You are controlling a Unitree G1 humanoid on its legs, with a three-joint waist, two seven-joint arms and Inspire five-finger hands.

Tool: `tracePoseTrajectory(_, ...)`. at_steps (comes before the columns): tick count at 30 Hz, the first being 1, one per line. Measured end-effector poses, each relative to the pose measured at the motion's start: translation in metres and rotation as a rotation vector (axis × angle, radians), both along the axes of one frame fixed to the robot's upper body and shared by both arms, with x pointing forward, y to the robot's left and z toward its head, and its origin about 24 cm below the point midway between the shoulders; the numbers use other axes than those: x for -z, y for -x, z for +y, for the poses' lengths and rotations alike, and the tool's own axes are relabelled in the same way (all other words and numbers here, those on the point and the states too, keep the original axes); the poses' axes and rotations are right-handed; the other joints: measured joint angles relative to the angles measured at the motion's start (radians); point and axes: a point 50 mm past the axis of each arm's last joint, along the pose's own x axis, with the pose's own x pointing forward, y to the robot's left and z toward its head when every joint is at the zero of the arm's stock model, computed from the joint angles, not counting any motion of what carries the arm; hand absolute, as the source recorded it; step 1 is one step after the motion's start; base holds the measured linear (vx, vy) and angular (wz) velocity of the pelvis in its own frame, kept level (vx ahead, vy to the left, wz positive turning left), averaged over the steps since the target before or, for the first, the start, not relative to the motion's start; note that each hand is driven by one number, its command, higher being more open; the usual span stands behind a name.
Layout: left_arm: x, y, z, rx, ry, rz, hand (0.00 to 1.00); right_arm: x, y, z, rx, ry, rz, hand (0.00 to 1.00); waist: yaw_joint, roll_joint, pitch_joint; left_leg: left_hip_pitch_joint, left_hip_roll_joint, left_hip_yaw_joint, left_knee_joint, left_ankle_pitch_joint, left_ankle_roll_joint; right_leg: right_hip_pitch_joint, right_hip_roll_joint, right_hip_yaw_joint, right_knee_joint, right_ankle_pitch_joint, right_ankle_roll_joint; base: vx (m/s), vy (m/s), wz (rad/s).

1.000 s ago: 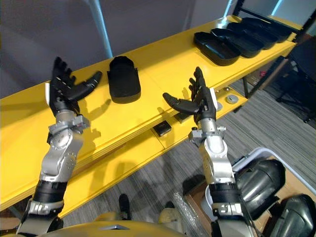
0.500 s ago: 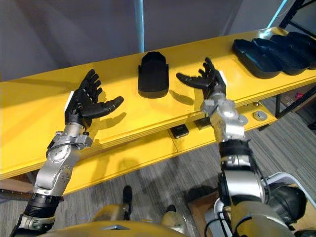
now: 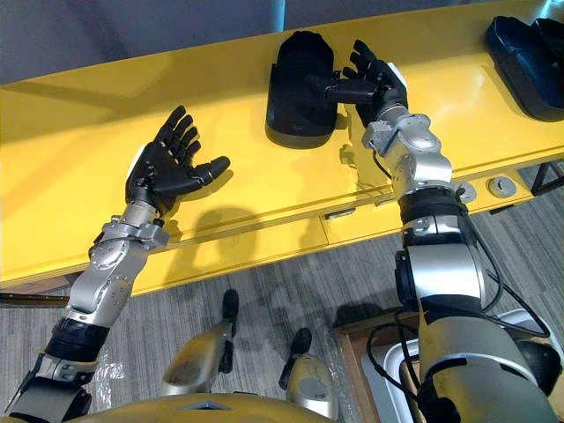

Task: Walk over and take three plastic housings, then place them on the shelf

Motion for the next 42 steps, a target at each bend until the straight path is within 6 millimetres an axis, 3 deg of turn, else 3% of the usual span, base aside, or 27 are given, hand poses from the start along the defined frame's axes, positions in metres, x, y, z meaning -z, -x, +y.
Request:
tracePoseTrajectory(14, -0.001, -0.002, -0.008, 0.068, 0.014, -0.006, 1.00, -0.017, -0.005, 0.010, -0.076, 0.037, -0.003, 1.00, 0.004, 0.006, 0.022, 0.011, 0.014, -0.003, -0.001, -0.005, -0.016, -0.014, 0.002, 0.000, 0.056, -0.026, -0.009, -0.01, -0.028, 0.00)
tracePoseTrajectory(25, 0.003, -0.005, -0.002, 0.079, -0.015, 0.012, 1.00, -0.021, -0.007, 0.021, -0.158, 0.096, 0.007, 1.00, 0.012, 0.006, 0.023, 0.008, 0.014, -0.008, -0.001, -0.004, -0.016, -0.014, 0.002, -0.009, 0.057, -0.028, -0.011, 0.00, -0.008, 0.01)
tracePoseTrajectory(34, 0.002, -0.005, -0.002, 0.087, -0.018, 0.006, 1.00, -0.026, -0.009, 0.021, -0.103, 0.157, -0.004, 1.00, 0.019, 0.006, 0.027, 0.005, 0.014, -0.015, -0.001, -0.004, -0.016, -0.013, 0.002, -0.015, 0.057, -0.031, -0.012, 0.01, -0.019, 0.02)
tracePoseTrajectory(38, 0.000, -0.004, 0.000, 0.067, -0.009, -0.013, 1.00, -0.044, -0.006, 0.012, 0.054, 0.266, -0.115, 1.00, 0.018, 0.005, 0.042, 0.006, 0.014, -0.015, -0.001, -0.003, -0.016, -0.012, 0.002, -0.016, 0.058, -0.031, -0.012, 0.00, 0.000, 0.00)
tracePoseTrajectory(42, 0.002, -0.001, 0.002, 0.032, 0.003, -0.012, 1.00, -0.083, 0.012, 0.015, 0.134, 0.363, -0.353, 1.00, 0.013, 0.005, 0.042, 0.006, 0.014, -0.013, -0.001, -0.004, -0.017, -0.013, 0.001, -0.015, 0.057, -0.033, -0.011, 0.00, 0.000, 0.00)
